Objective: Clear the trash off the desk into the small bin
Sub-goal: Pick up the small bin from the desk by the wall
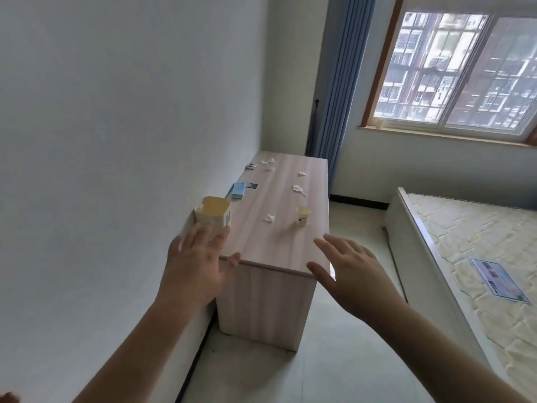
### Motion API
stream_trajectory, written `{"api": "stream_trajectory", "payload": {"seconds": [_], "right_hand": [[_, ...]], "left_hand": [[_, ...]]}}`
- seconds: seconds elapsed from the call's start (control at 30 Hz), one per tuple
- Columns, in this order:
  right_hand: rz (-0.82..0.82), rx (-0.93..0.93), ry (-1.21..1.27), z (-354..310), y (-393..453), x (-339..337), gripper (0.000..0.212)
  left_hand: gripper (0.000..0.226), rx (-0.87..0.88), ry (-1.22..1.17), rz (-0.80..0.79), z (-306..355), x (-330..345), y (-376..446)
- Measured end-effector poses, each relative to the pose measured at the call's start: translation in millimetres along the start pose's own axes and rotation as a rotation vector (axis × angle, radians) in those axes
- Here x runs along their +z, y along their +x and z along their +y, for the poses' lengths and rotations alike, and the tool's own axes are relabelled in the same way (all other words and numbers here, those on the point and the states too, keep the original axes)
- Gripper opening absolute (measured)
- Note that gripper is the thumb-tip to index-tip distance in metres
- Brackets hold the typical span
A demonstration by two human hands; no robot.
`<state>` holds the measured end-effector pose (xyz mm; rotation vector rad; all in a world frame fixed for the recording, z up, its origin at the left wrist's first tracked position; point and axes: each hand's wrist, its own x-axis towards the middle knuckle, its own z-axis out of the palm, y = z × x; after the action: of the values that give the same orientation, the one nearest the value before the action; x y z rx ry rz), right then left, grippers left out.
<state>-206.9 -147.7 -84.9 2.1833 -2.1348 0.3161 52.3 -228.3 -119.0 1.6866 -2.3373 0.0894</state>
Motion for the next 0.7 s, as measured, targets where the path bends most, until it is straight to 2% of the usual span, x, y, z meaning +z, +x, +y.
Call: {"api": "stream_trajectory", "payload": {"seconds": [0.1,0.23,0.37,0.5,0.7], "right_hand": [[0.015,0.034,-0.022,-4.6,22.2,16.5,0.086],[-0.006,0.079,-0.007,-5.0,44.7,44.4,0.094],[-0.017,0.092,0.018,2.8,72.8,63.3,0.091],[-0.035,0.103,0.056,15.2,105.8,77.8,0.076],[-0.062,0.112,0.052,58.7,172.4,123.1,0.072]], "left_hand": [[0.069,-0.049,0.021,0.026,-10.1,8.5,25.2],[0.070,-0.033,-0.015,0.017,-16.0,28.4,53.9],[0.074,0.010,-0.029,-0.017,-18.6,50.4,83.3],[0.075,0.042,-0.034,-0.043,-15.3,74.3,120.5],[0.079,0.049,0.017,-0.095,-10.3,116.1,190.3]]}}
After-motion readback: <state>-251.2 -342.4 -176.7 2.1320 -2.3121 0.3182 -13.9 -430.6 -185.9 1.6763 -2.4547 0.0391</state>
